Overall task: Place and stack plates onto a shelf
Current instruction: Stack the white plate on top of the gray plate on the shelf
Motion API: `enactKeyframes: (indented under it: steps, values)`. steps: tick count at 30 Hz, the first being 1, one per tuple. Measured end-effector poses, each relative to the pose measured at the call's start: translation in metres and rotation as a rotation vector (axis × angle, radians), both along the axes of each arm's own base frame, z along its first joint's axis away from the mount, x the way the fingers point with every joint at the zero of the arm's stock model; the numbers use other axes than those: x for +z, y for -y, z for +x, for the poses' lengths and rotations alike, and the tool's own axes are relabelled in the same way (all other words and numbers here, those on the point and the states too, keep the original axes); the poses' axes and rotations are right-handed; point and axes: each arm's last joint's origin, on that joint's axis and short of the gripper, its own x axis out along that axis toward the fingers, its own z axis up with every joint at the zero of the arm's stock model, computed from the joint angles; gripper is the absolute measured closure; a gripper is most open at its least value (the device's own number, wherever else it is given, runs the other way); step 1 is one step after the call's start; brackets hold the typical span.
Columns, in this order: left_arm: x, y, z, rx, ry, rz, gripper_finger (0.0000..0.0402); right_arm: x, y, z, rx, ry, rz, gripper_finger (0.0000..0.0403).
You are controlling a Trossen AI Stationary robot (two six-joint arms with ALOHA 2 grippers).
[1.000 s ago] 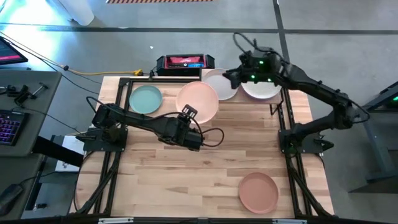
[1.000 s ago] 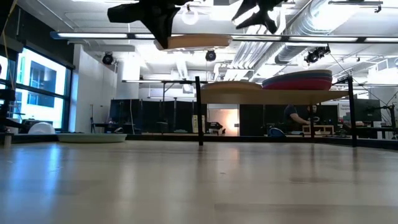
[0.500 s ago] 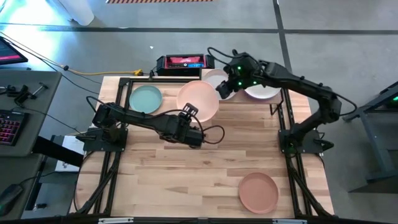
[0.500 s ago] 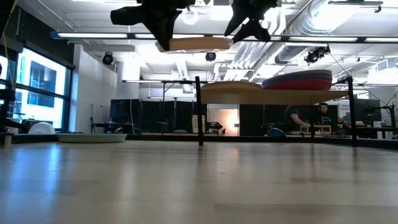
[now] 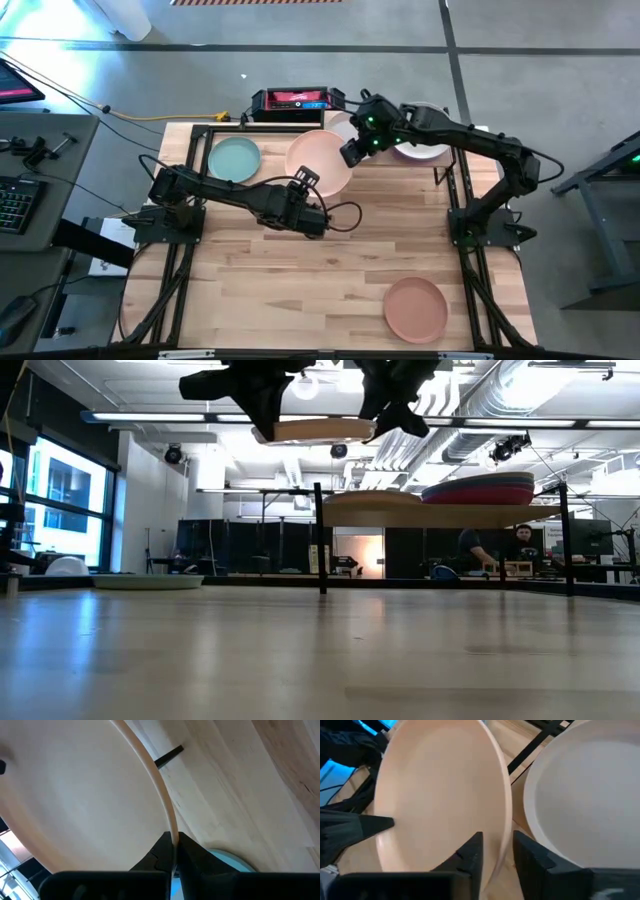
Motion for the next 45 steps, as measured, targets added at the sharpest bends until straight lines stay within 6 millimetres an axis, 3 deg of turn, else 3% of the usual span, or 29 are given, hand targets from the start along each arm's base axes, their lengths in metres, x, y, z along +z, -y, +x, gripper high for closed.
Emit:
enactKeyframes:
  steps: [5,15,29,35,45]
  values:
    - [0.0,0.0,0.0,0.0,0.002,0.002,0.0399,-0.001,0.0,-0.001,-0.018,-0.017,-0.001,0.0393]
    - [0.0,0.0,0.002,0.037,0.058,-0.012,0.039,-0.001,0.001,-0.001,-0.085,-0.016,0.019,0.04]
    - [0.0,0.0,0.0,0.137,0.123,-0.124,0.0306,-0.002,0.003,-0.002,-0.158,-0.009,0.048,0.0403]
    - [0.024,-0.003,-0.015,0.19,0.246,-0.163,0.0285,-0.002,0.005,-0.003,-0.19,0.0,0.069,0.0403]
    - [0.073,-0.009,-0.059,0.24,0.426,-0.278,0.0273,-0.001,0.018,-0.009,-0.278,0.006,0.07,0.0402]
